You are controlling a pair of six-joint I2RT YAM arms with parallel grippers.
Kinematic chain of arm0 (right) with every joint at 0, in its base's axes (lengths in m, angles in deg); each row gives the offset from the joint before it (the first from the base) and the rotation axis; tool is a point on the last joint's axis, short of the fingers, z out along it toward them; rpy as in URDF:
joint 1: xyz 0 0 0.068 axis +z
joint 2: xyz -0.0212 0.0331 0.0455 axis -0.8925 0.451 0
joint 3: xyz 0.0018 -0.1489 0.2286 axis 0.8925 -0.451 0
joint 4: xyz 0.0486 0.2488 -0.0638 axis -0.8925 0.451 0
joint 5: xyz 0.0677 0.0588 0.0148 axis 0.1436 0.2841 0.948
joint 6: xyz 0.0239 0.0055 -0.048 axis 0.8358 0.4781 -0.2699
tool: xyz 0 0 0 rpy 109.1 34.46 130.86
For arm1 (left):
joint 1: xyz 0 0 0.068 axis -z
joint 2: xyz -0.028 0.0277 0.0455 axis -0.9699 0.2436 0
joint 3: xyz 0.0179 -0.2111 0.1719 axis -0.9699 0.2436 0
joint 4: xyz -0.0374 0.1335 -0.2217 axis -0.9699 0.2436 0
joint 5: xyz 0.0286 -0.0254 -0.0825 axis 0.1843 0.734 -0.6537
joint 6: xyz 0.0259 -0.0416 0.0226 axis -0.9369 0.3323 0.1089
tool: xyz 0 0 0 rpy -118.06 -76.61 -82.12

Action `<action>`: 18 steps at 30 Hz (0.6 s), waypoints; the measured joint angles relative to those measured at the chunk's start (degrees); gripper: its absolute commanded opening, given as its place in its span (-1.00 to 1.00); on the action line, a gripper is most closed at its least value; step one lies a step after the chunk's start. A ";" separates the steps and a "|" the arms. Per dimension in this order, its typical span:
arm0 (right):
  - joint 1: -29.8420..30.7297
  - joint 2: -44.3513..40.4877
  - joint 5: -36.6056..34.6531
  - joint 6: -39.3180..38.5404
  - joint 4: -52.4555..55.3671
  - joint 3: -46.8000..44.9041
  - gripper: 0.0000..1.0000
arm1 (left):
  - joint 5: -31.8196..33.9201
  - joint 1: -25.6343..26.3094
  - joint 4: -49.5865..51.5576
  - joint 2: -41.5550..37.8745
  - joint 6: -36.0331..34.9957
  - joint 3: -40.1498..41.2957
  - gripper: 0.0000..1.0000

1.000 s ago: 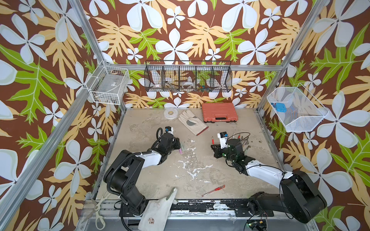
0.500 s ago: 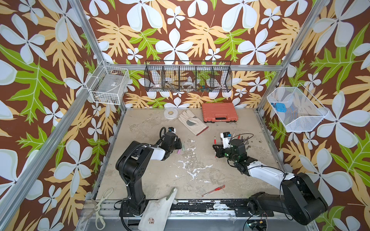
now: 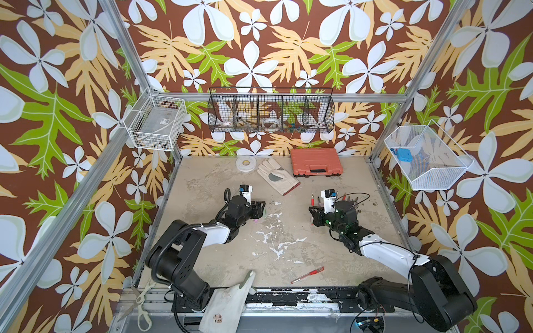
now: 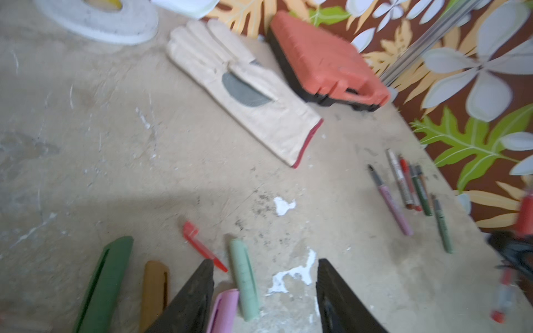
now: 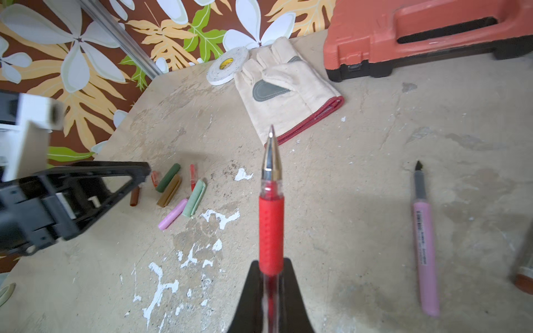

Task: Remove pen caps from pens
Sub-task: Place the pen cap at the center of the table, then place the pen at the middle-right of the table.

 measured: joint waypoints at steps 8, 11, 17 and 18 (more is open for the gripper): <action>-0.13 1.42 -4.09 -0.35 2.86 2.01 -1.00 | 0.00 0.70 -3.19 -2.47 0.48 3.39 0.08; -0.15 4.15 -7.76 -0.85 5.77 4.50 -1.00 | -0.46 3.54 -5.33 -5.81 0.42 6.10 0.09; -0.17 11.65 -12.50 -1.62 10.88 9.05 -0.98 | -1.11 6.03 -6.80 -10.62 -0.63 9.51 0.10; -0.17 12.66 -13.20 -1.62 11.63 9.66 -0.98 | -1.03 6.03 -6.82 -11.08 -0.63 9.66 0.10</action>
